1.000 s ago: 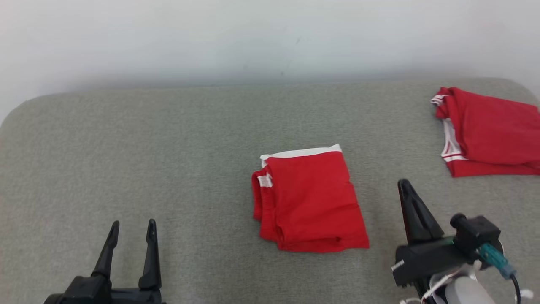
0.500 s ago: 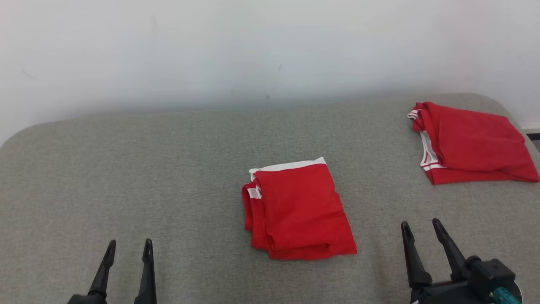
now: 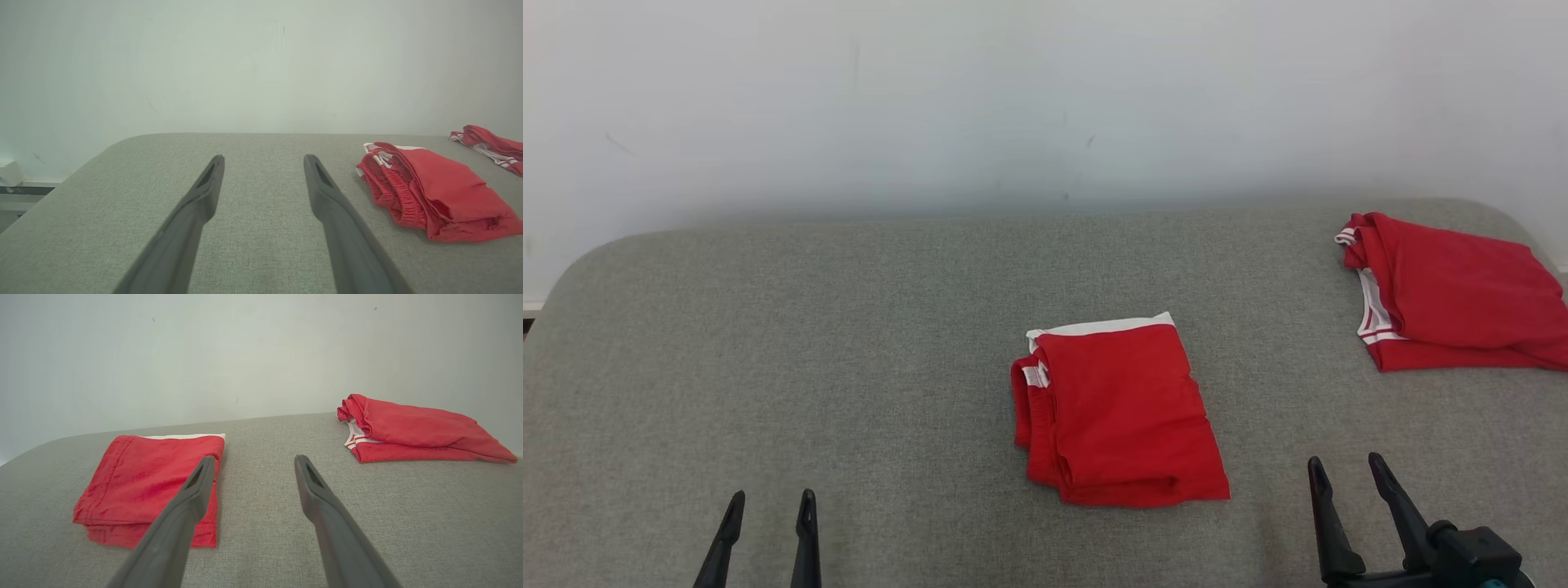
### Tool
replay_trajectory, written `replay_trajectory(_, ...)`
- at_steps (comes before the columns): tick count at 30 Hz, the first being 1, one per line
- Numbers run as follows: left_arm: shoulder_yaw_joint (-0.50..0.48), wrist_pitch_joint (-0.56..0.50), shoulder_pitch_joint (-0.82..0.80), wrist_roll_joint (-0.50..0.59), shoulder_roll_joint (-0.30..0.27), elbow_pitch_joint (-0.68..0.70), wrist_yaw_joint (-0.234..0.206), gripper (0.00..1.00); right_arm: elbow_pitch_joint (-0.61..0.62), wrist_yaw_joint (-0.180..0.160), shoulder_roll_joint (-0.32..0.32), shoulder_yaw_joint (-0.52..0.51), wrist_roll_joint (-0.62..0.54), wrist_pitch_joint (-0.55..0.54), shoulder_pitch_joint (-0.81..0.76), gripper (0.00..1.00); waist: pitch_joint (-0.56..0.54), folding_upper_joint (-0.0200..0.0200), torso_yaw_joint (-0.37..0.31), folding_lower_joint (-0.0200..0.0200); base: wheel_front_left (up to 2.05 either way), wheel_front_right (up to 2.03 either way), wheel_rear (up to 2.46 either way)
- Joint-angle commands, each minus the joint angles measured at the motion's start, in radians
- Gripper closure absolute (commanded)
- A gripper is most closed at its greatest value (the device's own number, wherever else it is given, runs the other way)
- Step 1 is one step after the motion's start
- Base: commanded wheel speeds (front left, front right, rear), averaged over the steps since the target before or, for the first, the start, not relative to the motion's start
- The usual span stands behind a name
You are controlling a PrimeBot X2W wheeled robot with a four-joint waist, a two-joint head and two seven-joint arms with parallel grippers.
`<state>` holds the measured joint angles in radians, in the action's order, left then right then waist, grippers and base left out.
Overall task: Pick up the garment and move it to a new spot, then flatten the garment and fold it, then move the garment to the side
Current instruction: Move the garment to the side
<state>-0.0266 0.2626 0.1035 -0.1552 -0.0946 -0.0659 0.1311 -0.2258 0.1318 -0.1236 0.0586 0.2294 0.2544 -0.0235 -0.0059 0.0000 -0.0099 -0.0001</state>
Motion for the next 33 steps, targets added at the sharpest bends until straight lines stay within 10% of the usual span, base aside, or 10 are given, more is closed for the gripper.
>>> replay_trajectory(1,0.009,0.003,0.009,0.001,-0.003,0.006,-0.001,0.0,0.0,-0.003,0.002,-0.005,-0.006,-0.005,-0.013,0.0,0.0,0.0,0.002,0.0001,0.0,0.0,0.0)
replay_trajectory(33,0.053,0.003,-0.037,0.009,0.018,-0.002,-0.001,0.0,-0.185,-0.003,-0.033,0.092,0.015,-0.118,0.251,0.0,0.048,0.0,0.088,0.0001,0.0,0.0,0.0)
